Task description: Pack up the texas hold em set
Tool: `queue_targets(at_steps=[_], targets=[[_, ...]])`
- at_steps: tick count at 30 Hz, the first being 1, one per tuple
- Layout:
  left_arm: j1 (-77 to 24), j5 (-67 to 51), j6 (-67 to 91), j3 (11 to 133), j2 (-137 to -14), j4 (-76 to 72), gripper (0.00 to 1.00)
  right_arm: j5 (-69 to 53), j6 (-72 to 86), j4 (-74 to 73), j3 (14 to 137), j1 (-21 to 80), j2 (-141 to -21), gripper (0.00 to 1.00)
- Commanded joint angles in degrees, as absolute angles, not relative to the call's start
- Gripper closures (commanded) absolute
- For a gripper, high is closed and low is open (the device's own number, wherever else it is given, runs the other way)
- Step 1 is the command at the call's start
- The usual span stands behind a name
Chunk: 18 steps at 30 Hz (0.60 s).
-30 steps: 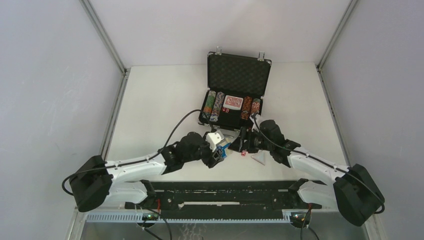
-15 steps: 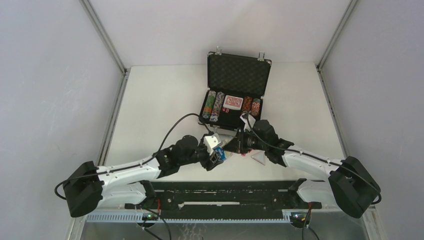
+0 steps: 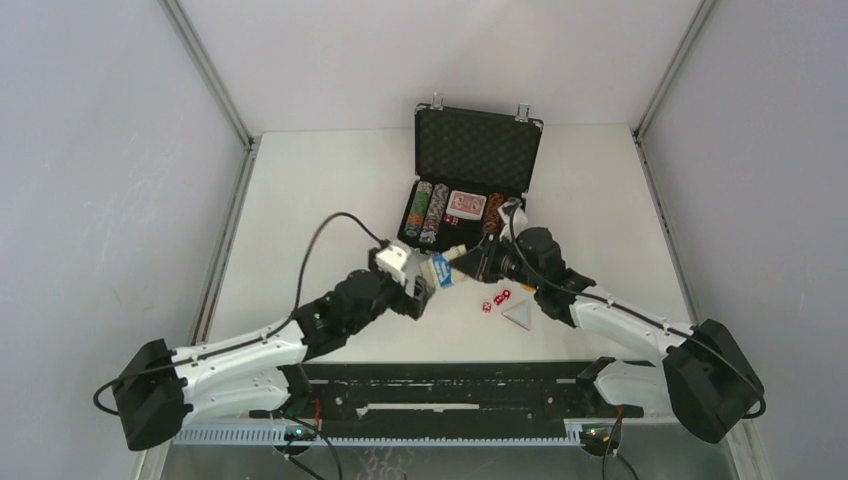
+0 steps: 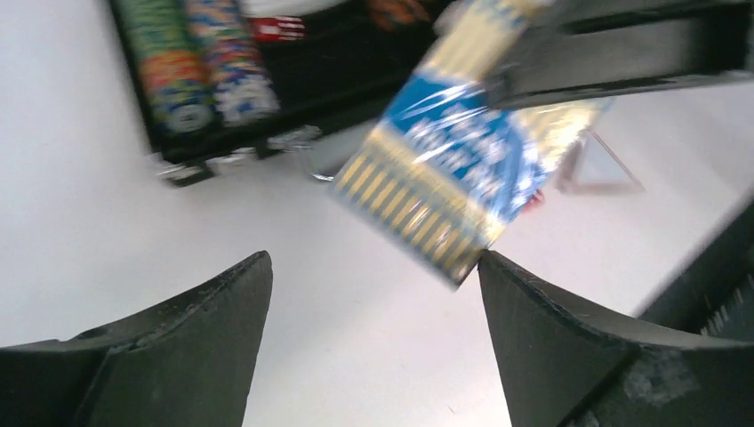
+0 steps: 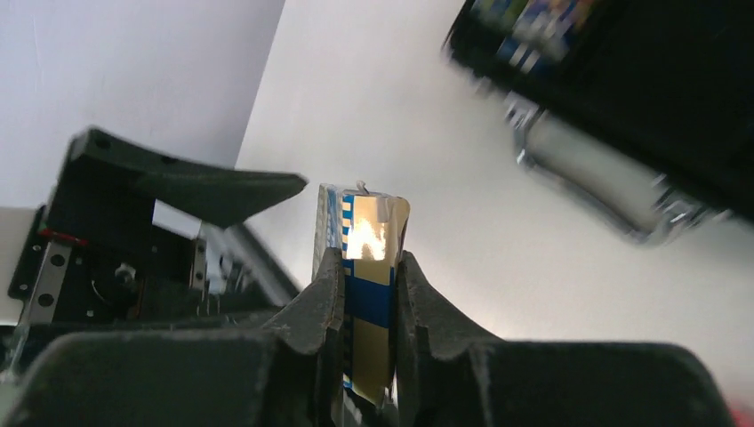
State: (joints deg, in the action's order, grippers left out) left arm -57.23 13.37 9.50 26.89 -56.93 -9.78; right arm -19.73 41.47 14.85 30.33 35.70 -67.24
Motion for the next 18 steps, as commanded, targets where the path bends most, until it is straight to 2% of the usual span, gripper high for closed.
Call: queue_targets(at_steps=[1, 9, 18], targets=[[-47.8, 30.3, 21.0, 27.1, -55.2, -5.5, 0.11, -7.6, 41.6, 17.5, 34.1, 34.6, -67.4, 1.00], [-46.0, 32.6, 24.3, 26.5, -53.6, -3.4, 0.10, 7.7, 42.5, 20.9, 40.4, 33.8, -78.5, 1.00], [-45.9, 32.8, 24.2, 26.5, -54.2, -3.3, 0.10, 11.6, 44.1, 23.6, 46.2, 31.8, -87.3, 1.00]])
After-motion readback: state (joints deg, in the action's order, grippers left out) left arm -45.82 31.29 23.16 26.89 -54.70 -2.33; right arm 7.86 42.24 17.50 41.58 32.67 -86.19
